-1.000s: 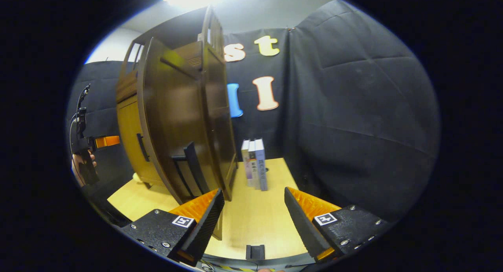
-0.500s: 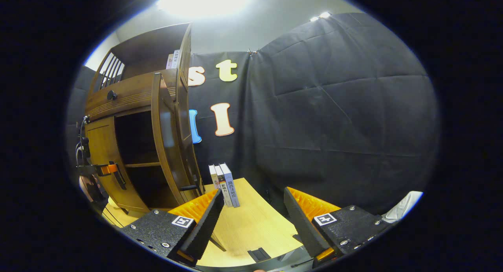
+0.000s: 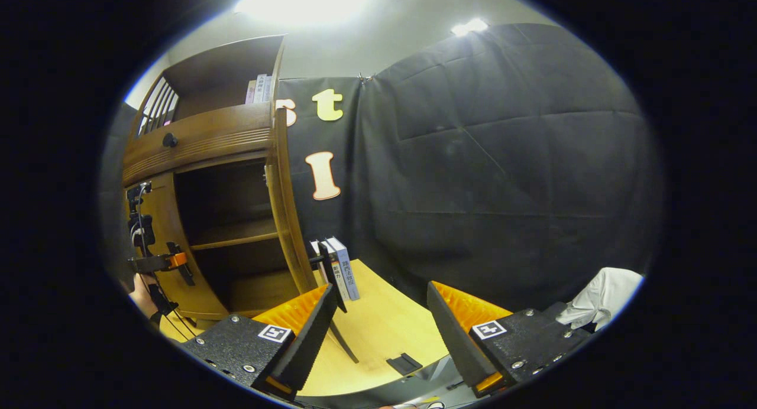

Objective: Open the right door of the double-door shoe cabinet with the right hand, and open the left door with the left hand.

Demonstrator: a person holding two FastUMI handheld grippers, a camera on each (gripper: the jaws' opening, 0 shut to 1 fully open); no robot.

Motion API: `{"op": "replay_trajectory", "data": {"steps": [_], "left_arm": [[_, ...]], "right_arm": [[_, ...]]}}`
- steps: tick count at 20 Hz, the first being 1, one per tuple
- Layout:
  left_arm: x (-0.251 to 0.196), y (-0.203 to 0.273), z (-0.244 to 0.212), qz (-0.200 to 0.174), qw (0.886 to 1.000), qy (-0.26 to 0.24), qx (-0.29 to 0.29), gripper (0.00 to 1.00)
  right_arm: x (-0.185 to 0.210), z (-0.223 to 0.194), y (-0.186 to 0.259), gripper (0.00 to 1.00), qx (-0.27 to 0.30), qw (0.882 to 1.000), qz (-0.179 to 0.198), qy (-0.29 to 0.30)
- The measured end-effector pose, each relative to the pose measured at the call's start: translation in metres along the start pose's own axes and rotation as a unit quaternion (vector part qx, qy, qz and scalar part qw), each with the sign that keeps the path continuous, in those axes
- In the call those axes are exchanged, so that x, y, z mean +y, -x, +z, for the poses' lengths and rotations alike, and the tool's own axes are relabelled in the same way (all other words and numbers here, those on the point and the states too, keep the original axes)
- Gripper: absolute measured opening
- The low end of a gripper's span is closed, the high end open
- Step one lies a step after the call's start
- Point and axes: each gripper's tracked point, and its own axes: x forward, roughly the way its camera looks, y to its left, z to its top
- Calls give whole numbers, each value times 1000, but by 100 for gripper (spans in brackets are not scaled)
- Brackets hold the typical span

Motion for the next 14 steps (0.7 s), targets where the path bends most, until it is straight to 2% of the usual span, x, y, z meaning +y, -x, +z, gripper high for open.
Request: {"op": "replay_trajectory", "data": {"steps": [1, 3, 5, 7, 8, 9, 11, 12, 14], "left_arm": [[-3, 5, 6, -3, 1000, 13, -6, 27], [-3, 4, 1, -10, 1000, 4, -1, 12], [-2, 6, -3, -17, 1000, 10, 0, 12], [-3, 14, -1, -26, 1000, 11, -6, 27], [-2, 19, -2, -30, 1000, 6, -7, 27], [-2, 22, 3, -34, 999, 3, -12, 12], [-3, 22, 8, -45, 999, 8, -9, 22], [-3, 22, 8, -50, 999, 11, -7, 27], [-2, 23, 8, -57, 998, 10, -10, 27]], "right_arm": [[3, -3, 1, 95, -1, 1000, 1, -1], [5, -7, 4, 95, -4, 1000, -8, -4], [9, -7, 5, 95, -8, 1000, -6, -11], [15, -9, 8, 95, -8, 1000, 1, -10], [18, -12, 11, 95, -8, 1000, 3, -5], [19, -13, 15, 95, -10, 1000, 4, -1], [26, -12, 17, 95, -10, 1000, 14, 2], [31, -14, 17, 91, -6, 1000, 21, 2], [41, -17, 16, 95, -4, 999, 34, 2]]}}
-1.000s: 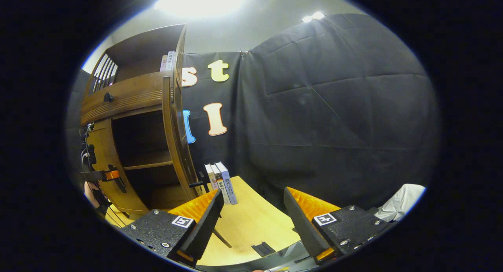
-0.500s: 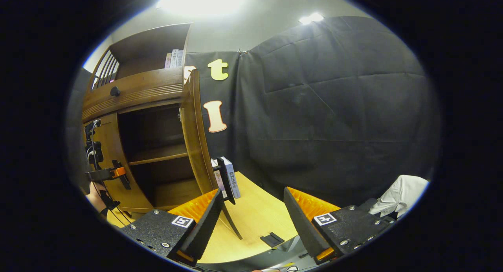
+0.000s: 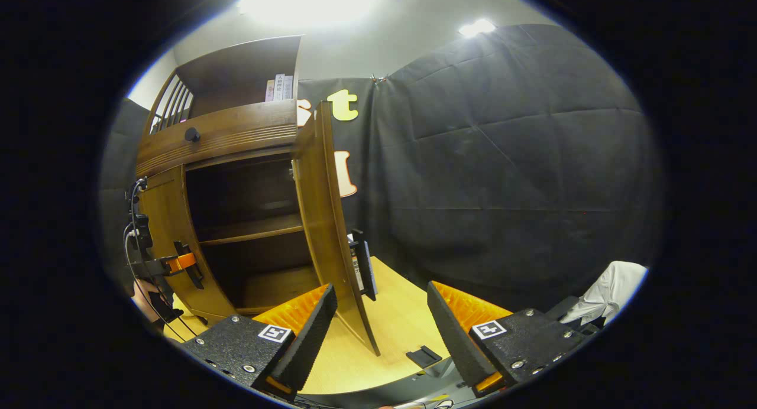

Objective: Open the right door of the double-door shoe cabinet with the right hand, and open the left door with the left hand.

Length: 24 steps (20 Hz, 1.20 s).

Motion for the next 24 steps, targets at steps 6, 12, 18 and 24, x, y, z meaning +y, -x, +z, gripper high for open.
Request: {"op": "replay_trajectory", "data": {"steps": [6, 12, 18, 24], "left_arm": [[-5, 4, -1, -20, 1000, -9, -15, 21], [-4, 8, 1, -18, 999, -9, -25, 21], [-1, 11, 4, -1, 999, -3, -33, 26], [2, 14, 8, 22, 999, 0, -38, 26]], "right_arm": [[28, -7, -3, 92, 8, 999, 44, 7], [56, -16, -8, 95, 20, 996, 84, 11], [88, -18, -18, 95, 28, 992, 125, 14], [119, -24, -24, 95, 36, 986, 161, 24]]}}
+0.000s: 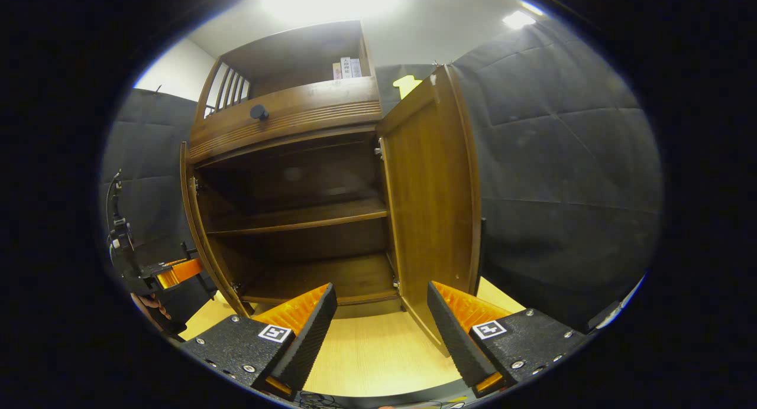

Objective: Open the right door of the double-door shoe cabinet with the right hand, and open the left door with the left hand.

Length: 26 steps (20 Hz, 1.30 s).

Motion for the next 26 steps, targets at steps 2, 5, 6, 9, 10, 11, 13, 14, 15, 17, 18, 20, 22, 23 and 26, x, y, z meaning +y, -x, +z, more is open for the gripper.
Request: {"op": "replay_trajectory", "data": {"steps": [2, 5, 6, 9, 10, 11, 13, 14, 15, 17, 18, 20, 22, 23, 26], "left_arm": [[3, -2, 1, 8, 1000, -1, -4, 26], [10, -3, 6, 17, 1000, 3, -15, 25], [11, -4, 5, 20, 1000, 4, -19, 25], [13, -5, 6, 16, 1000, 9, -20, 24], [14, -1, 5, 15, 1000, 14, -18, 17], [15, 1, 5, 17, 1000, 18, -18, 24], [18, 2, 5, 27, 999, 21, -19, 24], [20, 2, 6, 31, 999, 20, -19, 24], [24, 0, 1, 28, 999, 24, -7, 24], [18, 11, 1, 19, 998, 53, 0, 24], [15, 10, 5, 22, 998, 62, -2, 24], [22, 9, 6, 45, 997, 68, -6, 10], [11, 3, 7, 30, 996, 82, 0, 10], [6, 6, 8, 24, 997, 77, 3, 17], [7, 8, 5, 47, 998, 49, 12, 24]], "right_arm": [[9, -2, -2, 95, 3, 1000, 12, -4], [24, -4, -8, 95, 7, 1000, 28, -5], [27, -4, -9, 95, 8, 999, 33, -3], [36, -3, -12, 91, 10, 999, 46, 2], [39, -3, -13, 95, 14, 999, 47, 0], [40, -5, -13, 95, 22, 999, 44, 0], [45, -2, -14, 95, 29, 998, 48, -5], [48, 2, -14, 95, 24, 998, 51, -7], [47, 5, -15, 95, 19, 998, 52, -5], [49, 6, -14, 91, 19, 998, 54, 4], [50, 5, -13, 95, 20, 998, 57, 8], [50, 0, -10, 95, 26, 998, 59, 17], [49, -6, -9, 95, 38, 997, 61, 21], [48, -9, -9, 91, 47, 997, 62, 21], [50, -7, -10, 95, 59, 996, 67, 15]]}}
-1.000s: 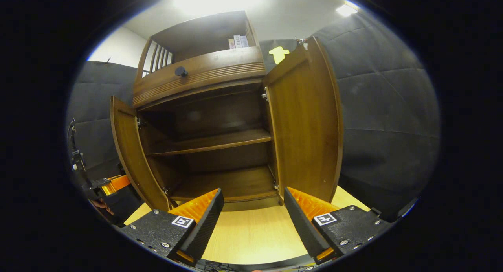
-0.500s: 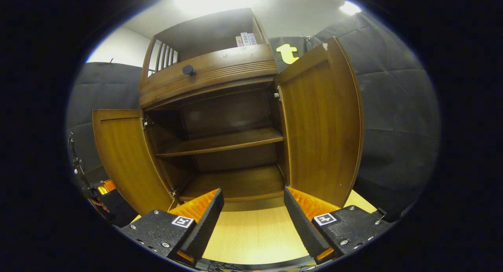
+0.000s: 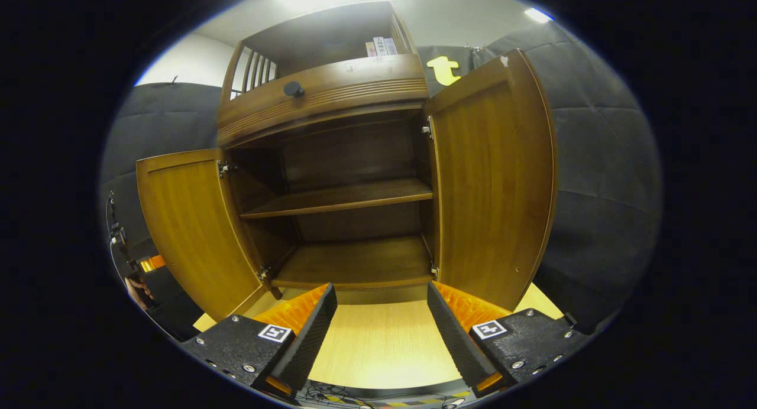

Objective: Open the right door of the double-door shoe cabinet with the right hand, and open the left door with the left hand.

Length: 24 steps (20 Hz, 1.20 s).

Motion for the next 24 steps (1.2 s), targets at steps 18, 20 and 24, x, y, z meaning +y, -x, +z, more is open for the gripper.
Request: {"op": "replay_trajectory", "data": {"steps": [18, 20, 24], "left_arm": [[-231, 131, 111, 154, 979, -106, -85, 90], [-255, 137, 109, 171, 974, -124, -83, 99], [-302, 139, 99, 144, 982, -82, -86, 100]], "right_arm": [[-70, 79, 37, 91, -101, 993, 38, 39], [-72, 79, 42, 91, -123, 989, 55, 58], [-85, 54, 55, 92, -101, 991, 63, 58]]}}
